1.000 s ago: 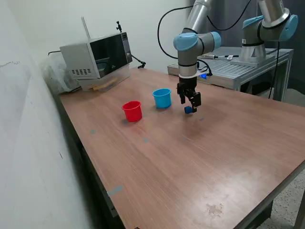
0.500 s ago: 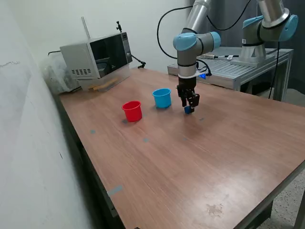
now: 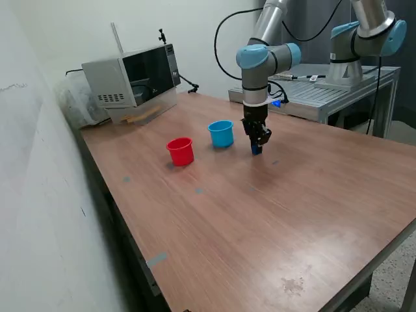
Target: Place red objects in the red bin, and blue objects in the blue bin.
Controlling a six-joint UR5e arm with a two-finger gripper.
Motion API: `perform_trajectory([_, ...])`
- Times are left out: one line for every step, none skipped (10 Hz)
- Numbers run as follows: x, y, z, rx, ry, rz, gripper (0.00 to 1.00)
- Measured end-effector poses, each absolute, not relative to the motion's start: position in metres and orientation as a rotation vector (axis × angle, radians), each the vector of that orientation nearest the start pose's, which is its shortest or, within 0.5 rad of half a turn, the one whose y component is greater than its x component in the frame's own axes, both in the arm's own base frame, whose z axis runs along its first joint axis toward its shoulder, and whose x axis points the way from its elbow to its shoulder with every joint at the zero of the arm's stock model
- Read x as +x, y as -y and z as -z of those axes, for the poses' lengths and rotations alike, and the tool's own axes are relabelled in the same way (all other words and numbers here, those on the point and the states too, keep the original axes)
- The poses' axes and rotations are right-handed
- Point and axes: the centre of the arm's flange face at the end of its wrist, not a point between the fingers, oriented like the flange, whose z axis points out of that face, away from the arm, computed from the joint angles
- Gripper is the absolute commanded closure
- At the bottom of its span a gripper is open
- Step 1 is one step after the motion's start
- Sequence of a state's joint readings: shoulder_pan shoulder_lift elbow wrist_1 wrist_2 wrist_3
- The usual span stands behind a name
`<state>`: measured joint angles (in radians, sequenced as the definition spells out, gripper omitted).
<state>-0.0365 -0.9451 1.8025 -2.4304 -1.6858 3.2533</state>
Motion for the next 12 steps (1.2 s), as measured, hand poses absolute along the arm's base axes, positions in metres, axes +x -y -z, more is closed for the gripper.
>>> perform_trajectory([-0.609, 0.1, -0.111, -2.0, -2.318, -0.13, 1.0])
perform_trajectory([-0.608, 0.101, -0.111, -2.005, -2.314, -0.128, 1.0])
perform_trajectory([-0.606, 0.101, -0.114, -2.016, -2.306, -0.129, 1.0])
perform_trajectory([-0.606, 0.101, -0.124, -2.032, -2.305, -0.144, 1.0])
perform_trajectory([-0.606, 0.1, -0.138, -2.047, -2.309, -0.167, 1.0])
perform_trajectory([-0.607, 0.097, -0.154, -2.058, -2.321, -0.196, 1.0])
perform_trajectory([-0.608, 0.092, -0.171, -2.066, -2.334, -0.226, 1.0])
perform_trajectory([-0.61, 0.083, -0.186, -2.066, -2.35, -0.254, 1.0])
perform_trajectory([-0.613, 0.07, -0.198, -2.055, -2.369, -0.277, 1.0])
perform_trajectory([-0.615, 0.054, -0.207, -2.038, -2.389, -0.294, 1.0])
perform_trajectory([-0.617, 0.038, -0.213, -2.017, -2.407, -0.306, 1.0])
perform_trajectory([-0.619, 0.022, -0.217, -1.995, -2.425, -0.315, 1.0])
